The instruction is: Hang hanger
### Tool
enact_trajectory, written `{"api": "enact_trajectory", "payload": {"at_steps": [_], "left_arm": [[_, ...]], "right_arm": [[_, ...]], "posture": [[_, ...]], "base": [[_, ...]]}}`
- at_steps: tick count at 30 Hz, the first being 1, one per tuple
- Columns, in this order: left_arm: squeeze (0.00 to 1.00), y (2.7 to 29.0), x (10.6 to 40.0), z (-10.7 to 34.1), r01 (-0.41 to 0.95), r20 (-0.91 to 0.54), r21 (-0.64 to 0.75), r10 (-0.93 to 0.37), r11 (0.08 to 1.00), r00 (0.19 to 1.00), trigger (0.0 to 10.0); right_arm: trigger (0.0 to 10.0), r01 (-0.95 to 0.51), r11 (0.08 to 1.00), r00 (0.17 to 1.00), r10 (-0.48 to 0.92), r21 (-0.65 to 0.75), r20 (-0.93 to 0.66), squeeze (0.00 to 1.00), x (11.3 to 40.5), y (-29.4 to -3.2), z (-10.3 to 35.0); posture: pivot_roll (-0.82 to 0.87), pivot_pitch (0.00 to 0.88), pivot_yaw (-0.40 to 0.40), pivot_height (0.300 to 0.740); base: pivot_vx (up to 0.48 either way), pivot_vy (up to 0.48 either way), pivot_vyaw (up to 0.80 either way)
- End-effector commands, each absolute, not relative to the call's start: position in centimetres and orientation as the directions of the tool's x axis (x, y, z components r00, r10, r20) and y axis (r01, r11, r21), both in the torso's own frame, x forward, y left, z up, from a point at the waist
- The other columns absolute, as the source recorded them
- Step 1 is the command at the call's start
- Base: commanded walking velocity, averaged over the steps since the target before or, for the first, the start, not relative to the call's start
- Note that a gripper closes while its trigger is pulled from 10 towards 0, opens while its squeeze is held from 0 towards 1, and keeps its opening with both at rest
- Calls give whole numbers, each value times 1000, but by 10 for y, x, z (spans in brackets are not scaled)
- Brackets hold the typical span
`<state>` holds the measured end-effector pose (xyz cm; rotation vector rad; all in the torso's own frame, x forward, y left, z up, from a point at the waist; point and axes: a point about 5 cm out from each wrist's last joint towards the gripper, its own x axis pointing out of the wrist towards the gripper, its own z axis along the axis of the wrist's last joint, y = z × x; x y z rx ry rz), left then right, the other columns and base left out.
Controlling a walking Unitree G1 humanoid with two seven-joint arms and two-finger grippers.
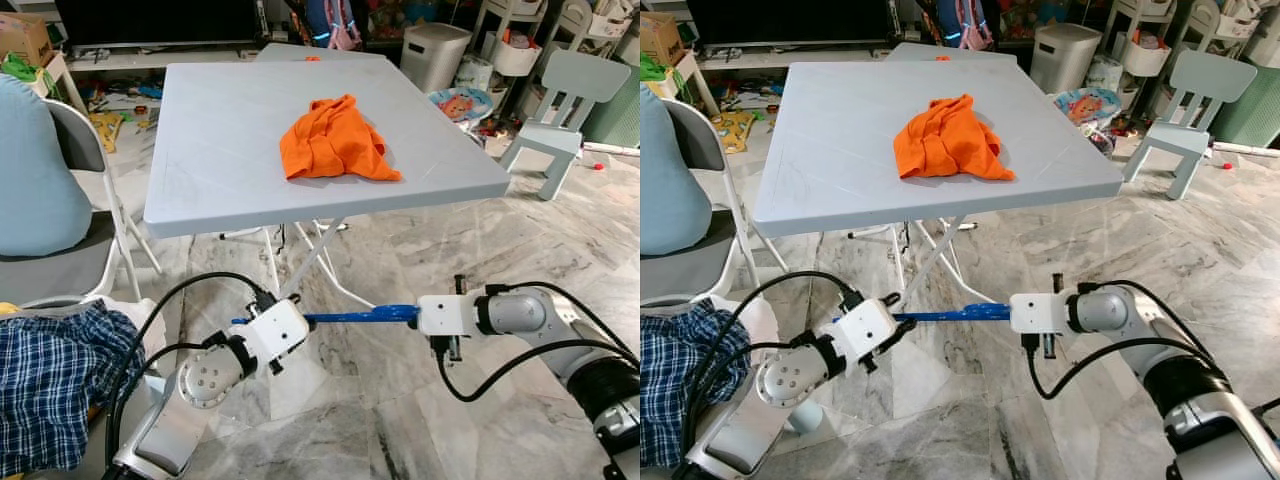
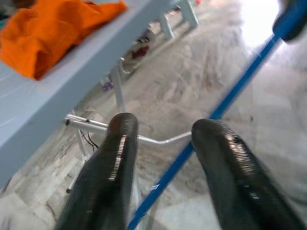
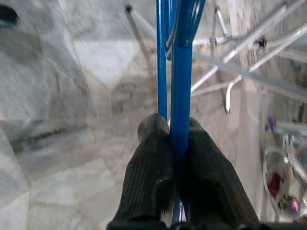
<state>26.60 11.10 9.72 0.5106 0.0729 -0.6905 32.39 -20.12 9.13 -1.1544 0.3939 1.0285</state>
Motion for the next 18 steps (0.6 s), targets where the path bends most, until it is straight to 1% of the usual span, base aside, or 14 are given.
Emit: {"api": "enact_trajectory", "payload": {"at_steps": [1, 2, 3, 4, 7, 10, 11, 12, 13, 14, 15, 16, 17, 18], "left_arm": [[1000, 109, 266, 101, 607, -191, 359, -581, 709, 791, 10000], [1000, 107, 263, 101, 592, -175, 294, -567, 751, 805, 10000], [1000, 107, 263, 101, 592, -175, 294, -567, 751, 805, 10000], [1000, 104, 259, 101, 590, -158, 251, -569, 767, 807, 10000], [1000, 102, 255, 101, 587, -143, 232, -570, 776, 809, 10000], [1000, 99, 251, 101, 564, -109, 202, -554, 800, 825, 10000], [1000, 99, 251, 103, 534, -86, 185, -527, 825, 845, 10000], [1000, 99, 252, 106, 483, -56, 157, -481, 861, 875, 10000], [1000, 99, 252, 106, 483, -56, 157, -481, 861, 875, 10000], [1000, 99, 252, 108, 465, -48, 145, -464, 873, 885, 10000], [1000, 101, 255, 111, 415, -29, 125, -415, 901, 909, 10000], [1000, 103, 255, 112, 395, -23, 114, -395, 911, 918, 10000], [1000, 106, 256, 111, 375, -22, 101, -375, 921, 927, 10000], [1000, 110, 257, 111, 346, -25, 82, -345, 935, 938, 10000]], "right_arm": [[0, -800, 61, 561, 427, -596, -709, 0, 328, -207, 94], [0, -789, 93, 586, 412, -607, -698, 0, 329, -209, 93], [0, -789, 93, 586, 412, -607, -698, 0, 329, -209, 93], [0, -795, 120, 586, 406, -595, -701, 0, 328, -211, 90], [0, -789, 156, 600, 399, -594, -693, 0, 327, -213, 88], [0, -771, 217, 631, 380, -599, -676, 0, 326, -216, 85], [0, -758, 261, 650, 373, -597, -662, 0, 326, -218, 83], [0, -733, 347, 680, 349, -585, -645, 0, 324, -222, 79], [0, -733, 347, 680, 349, -585, -645, 0, 324, -222, 79], [0, -721, 384, 691, 335, -577, -641, 0, 323, -225, 77], [0, -654, 504, 742, 282, -565, -608, 0, 320, -234, 74], [0, -620, 552, 763, 259, -557, -593, 0, 318, -238, 72], [0, -581, 628, 784, 258, -519, -565, 0, 316, -237, 71], [0, -508, 738, 816, 249, -444, -521, 0, 312, -237, 70]], "posture": [[71, 25, -83, 740], [71, 25, -84, 740], [71, 25, -84, 740], [71, 25, -84, 740], [75, 26, -86, 740], [77, 26, -86, 740], [78, 26, -87, 740], [78, 26, -87, 740], [78, 26, -87, 740], [78, 26, -87, 740], [83, 25, -87, 740], [83, 25, -87, 740], [79, 25, -82, 740], [72, 25, -77, 740]], "base": [[0, 0, 0], [0, 0, 0], [0, 0, 0], [0, 0, 0], [0, 0, 0], [0, 0, 0], [0, 0, 0], [0, 0, 0], [0, 0, 0], [0, 0, 0], [0, 0, 0], [0, 0, 0], [0, 0, 0], [0, 0, 0]]}}
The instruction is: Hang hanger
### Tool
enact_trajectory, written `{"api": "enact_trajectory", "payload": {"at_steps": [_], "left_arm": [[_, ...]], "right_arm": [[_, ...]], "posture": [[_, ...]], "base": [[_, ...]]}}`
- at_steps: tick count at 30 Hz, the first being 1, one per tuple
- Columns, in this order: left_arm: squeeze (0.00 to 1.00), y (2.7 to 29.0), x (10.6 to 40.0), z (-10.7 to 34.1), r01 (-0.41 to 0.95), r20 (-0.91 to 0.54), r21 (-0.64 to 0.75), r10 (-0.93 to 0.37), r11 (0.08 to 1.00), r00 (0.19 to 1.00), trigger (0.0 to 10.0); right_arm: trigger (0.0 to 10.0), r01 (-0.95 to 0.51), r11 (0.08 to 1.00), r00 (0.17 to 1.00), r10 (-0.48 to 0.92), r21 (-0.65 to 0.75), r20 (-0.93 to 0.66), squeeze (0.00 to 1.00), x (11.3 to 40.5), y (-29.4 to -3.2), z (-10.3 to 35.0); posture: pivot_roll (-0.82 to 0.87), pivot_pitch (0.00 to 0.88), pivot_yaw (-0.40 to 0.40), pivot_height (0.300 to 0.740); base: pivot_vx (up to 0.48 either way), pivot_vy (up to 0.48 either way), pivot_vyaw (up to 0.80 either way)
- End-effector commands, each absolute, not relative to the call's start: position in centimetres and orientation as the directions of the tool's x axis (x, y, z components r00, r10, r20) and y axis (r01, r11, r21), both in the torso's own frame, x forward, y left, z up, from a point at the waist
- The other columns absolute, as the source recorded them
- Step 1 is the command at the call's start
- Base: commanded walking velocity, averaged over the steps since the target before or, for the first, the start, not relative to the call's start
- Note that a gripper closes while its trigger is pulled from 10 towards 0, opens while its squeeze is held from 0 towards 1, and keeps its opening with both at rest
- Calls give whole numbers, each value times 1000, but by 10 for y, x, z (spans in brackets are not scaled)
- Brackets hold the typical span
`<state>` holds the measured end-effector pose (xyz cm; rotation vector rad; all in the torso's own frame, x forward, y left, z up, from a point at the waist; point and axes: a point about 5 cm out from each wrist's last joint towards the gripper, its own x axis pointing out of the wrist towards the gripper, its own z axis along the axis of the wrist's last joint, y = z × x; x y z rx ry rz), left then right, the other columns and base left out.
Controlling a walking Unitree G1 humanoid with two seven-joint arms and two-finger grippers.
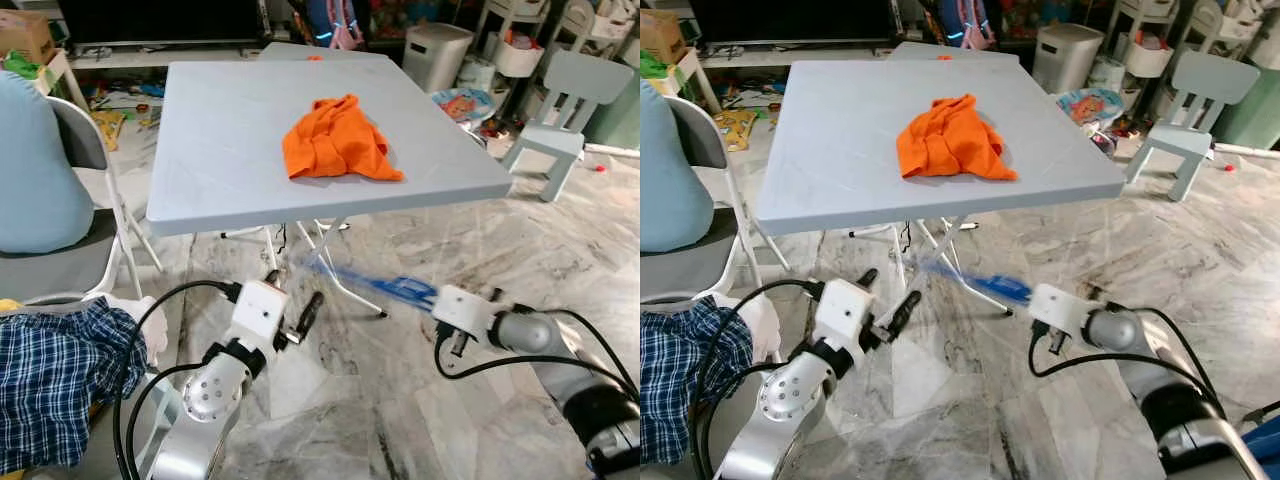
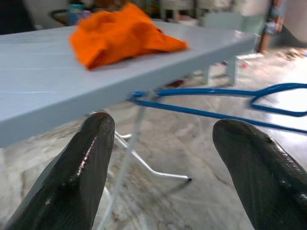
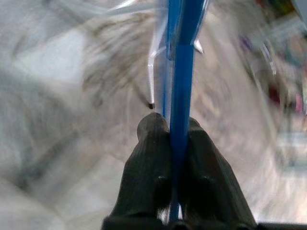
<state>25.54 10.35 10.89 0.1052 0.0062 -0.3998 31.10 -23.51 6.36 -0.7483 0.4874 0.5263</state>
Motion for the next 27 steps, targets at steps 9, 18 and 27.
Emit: {"api": "enact_trajectory", "payload": {"at_steps": [9, 18, 27], "left_arm": [[1000, 129, 263, 102, 166, -88, -102, -175, 981, 981, 10000], [1000, 132, 261, 99, 146, -111, -108, -158, 983, 981, 10000], [0, 126, 259, 100, 188, -98, -151, -204, 970, 974, 10000]], "right_arm": [[0, -120, 987, 914, 68, -106, -399, 0, 295, -221, 64], [4863, 62, 995, 909, -90, -81, -406, 0, 279, -221, 67], [10000, -14, 998, 925, -8, -54, -381, 0, 290, -200, 80]], "posture": [[48, 31, -53, 740], [44, 24, -44, 740], [50, 18, -51, 740]], "base": [[0, 0, 0], [0, 0, 0], [0, 0, 0]]}}
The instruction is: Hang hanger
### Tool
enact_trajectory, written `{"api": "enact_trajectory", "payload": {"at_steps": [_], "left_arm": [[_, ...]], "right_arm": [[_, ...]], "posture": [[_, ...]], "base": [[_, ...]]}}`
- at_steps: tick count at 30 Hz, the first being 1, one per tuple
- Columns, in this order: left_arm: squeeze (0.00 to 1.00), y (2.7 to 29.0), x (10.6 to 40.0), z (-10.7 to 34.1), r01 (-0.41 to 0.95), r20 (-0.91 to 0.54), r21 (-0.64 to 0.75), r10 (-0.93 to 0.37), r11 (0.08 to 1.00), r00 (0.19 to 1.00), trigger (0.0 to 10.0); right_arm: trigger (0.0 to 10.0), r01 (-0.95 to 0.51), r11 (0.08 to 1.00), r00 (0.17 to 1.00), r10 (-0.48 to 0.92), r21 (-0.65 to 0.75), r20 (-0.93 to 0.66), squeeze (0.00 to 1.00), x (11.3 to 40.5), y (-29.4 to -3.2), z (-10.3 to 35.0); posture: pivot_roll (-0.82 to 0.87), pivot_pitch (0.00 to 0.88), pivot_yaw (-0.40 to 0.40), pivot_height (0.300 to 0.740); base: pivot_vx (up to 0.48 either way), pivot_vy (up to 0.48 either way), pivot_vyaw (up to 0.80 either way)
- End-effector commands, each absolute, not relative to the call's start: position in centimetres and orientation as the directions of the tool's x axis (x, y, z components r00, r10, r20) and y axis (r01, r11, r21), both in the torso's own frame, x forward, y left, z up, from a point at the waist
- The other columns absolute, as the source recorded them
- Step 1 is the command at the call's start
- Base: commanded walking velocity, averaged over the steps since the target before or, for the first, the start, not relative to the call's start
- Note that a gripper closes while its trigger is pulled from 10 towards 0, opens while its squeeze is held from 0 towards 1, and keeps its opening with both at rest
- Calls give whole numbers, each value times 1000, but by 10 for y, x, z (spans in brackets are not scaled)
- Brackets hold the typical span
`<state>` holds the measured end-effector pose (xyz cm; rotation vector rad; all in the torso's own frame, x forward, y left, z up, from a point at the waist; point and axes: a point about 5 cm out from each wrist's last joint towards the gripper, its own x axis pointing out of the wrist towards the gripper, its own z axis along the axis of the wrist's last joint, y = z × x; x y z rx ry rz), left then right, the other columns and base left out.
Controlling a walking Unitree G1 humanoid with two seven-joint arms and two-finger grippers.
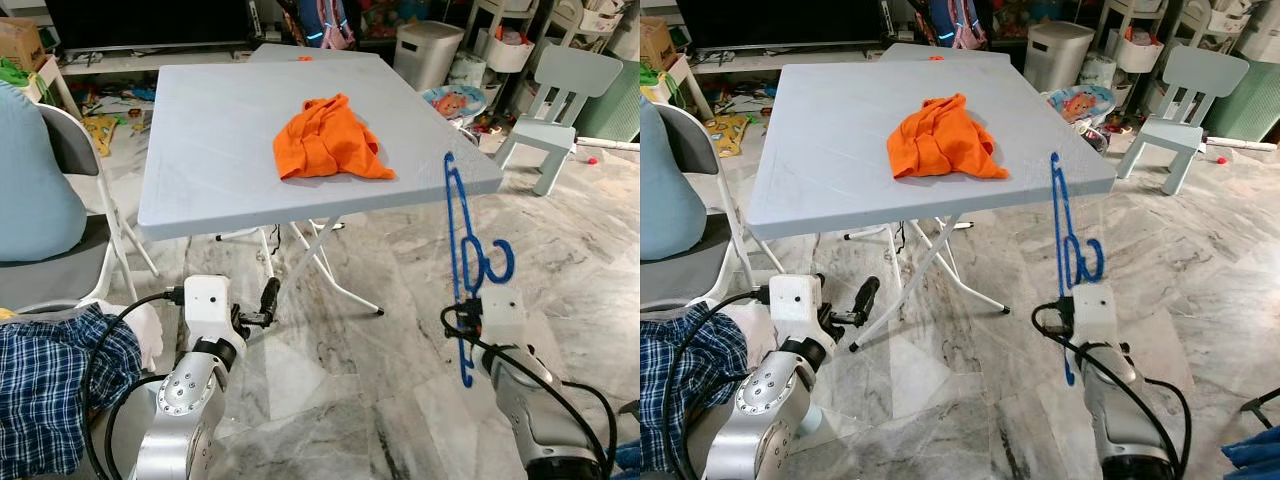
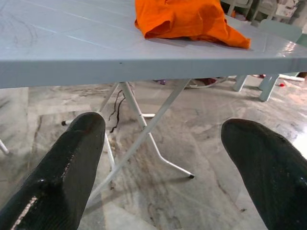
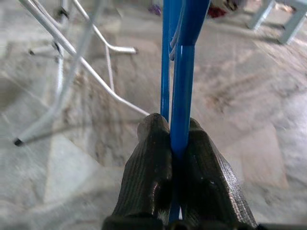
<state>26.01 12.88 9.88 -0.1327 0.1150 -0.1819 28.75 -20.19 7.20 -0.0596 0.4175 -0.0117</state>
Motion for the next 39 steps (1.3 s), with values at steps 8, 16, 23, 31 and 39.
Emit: {"api": "enact_trajectory", "payload": {"at_steps": [8, 16, 23, 31, 39], "left_arm": [[0, 118, 255, 97, 252, -117, -189, -276, 949, 954, 10000], [0, 113, 255, 96, 282, -122, -198, -309, 939, 943, 10000], [0, 111, 252, 95, 303, -127, -204, -332, 931, 935, 10000], [0, 107, 250, 93, 324, -141, -211, -357, 922, 923, 10000], [0, 105, 249, 89, 339, -172, -219, -378, 915, 909, 10000]], "right_arm": [[10000, -19, 999, 910, 7, -25, -415, 0, 289, -197, 77], [10000, -23, 1000, 908, 12, -21, -418, 0, 290, -198, 80], [10000, -29, 999, 907, 17, -22, -421, 0, 290, -197, 79], [10000, -38, 999, 902, 28, -17, -430, 0, 289, -195, 78], [10000, -40, 999, 900, 29, -17, -435, 0, 290, -194, 77]], "posture": [[47, 22, -54, 740], [45, 23, -59, 740], [45, 24, -62, 740], [42, 29, -65, 740], [41, 32, -65, 740]], "base": [[122, 0, -595], [292, 0, -734], [388, 0, -736], [295, 0, -737], [60, 0, -734]]}}
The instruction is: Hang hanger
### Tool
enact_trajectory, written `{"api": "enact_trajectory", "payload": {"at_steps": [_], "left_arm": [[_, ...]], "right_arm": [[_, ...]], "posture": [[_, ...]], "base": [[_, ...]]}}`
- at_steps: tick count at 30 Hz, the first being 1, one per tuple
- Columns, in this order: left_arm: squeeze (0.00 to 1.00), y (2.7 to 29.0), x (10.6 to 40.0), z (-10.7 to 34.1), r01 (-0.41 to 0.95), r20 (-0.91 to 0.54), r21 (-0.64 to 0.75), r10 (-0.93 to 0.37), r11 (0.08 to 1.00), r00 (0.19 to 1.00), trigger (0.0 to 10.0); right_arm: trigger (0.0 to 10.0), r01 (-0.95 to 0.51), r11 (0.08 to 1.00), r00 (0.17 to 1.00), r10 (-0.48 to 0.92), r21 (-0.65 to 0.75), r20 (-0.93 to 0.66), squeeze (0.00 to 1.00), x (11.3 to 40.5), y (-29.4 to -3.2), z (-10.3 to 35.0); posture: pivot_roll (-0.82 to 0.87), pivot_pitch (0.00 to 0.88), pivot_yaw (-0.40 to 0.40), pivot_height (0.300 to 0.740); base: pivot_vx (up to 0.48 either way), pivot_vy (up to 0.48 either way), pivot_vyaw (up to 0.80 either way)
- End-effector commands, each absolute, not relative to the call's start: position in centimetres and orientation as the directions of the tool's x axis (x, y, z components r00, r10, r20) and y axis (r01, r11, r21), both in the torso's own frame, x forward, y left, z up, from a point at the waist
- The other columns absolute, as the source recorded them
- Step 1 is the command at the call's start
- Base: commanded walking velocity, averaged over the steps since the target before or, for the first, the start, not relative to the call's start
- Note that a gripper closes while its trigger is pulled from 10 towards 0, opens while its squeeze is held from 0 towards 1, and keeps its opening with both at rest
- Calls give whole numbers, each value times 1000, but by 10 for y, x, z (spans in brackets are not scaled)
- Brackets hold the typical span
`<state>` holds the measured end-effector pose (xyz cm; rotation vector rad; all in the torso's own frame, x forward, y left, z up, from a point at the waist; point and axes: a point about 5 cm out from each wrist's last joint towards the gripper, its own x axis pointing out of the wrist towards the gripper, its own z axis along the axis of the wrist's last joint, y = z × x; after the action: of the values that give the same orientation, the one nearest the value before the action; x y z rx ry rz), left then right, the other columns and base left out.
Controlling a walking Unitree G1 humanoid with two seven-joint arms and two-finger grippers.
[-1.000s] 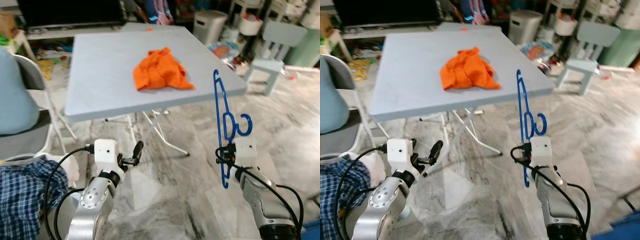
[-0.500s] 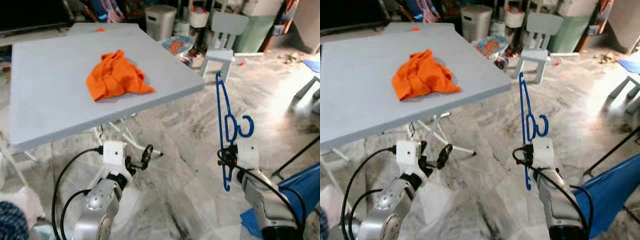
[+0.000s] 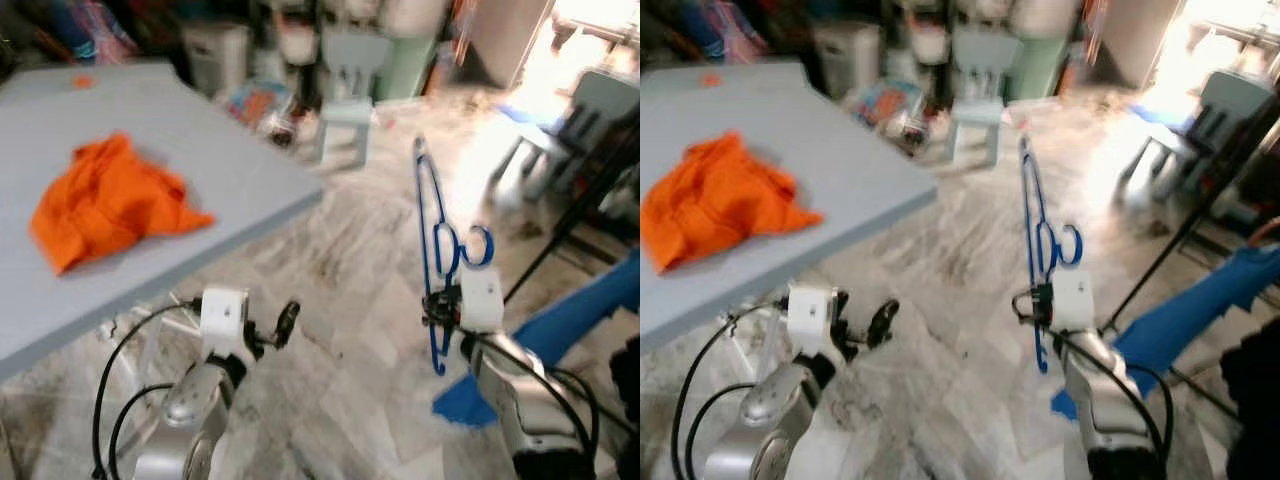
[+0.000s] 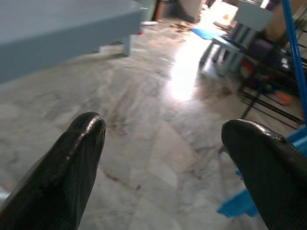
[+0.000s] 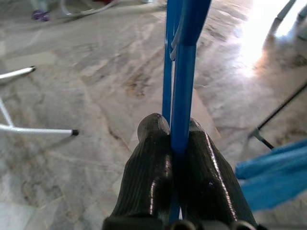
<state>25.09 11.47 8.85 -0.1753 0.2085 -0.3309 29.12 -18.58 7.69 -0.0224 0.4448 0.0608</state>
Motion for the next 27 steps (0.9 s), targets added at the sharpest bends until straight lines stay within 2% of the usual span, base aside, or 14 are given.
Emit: {"api": "enact_trajectory", "payload": {"at_steps": [1, 9, 25, 27], "left_arm": [[0, 104, 248, 89, 347, -166, -222, -386, 911, 907, 10000], [0, 103, 247, 90, 359, -163, -237, -401, 903, 901, 10000], [0, 102, 247, 89, 368, -176, -236, -412, 899, 894, 10000], [0, 102, 247, 89, 369, -176, -238, -413, 899, 893, 10000]], "right_arm": [[10000, -41, 999, 900, 29, -17, -436, 0, 290, -194, 77], [10000, -45, 999, 899, 32, -19, -437, 0, 289, -193, 77], [10000, -53, 999, 905, 44, -9, -424, 0, 292, -191, 79], [10000, -59, 998, 906, 38, -36, -422, 0, 292, -191, 79]], "posture": [[41, 32, -65, 740], [41, 35, -68, 740], [39, 41, -67, 740], [39, 38, -62, 740]], "base": [[0, 0, -738], [0, 0, -738], [0, 285, -738], [0, 319, 0]]}}
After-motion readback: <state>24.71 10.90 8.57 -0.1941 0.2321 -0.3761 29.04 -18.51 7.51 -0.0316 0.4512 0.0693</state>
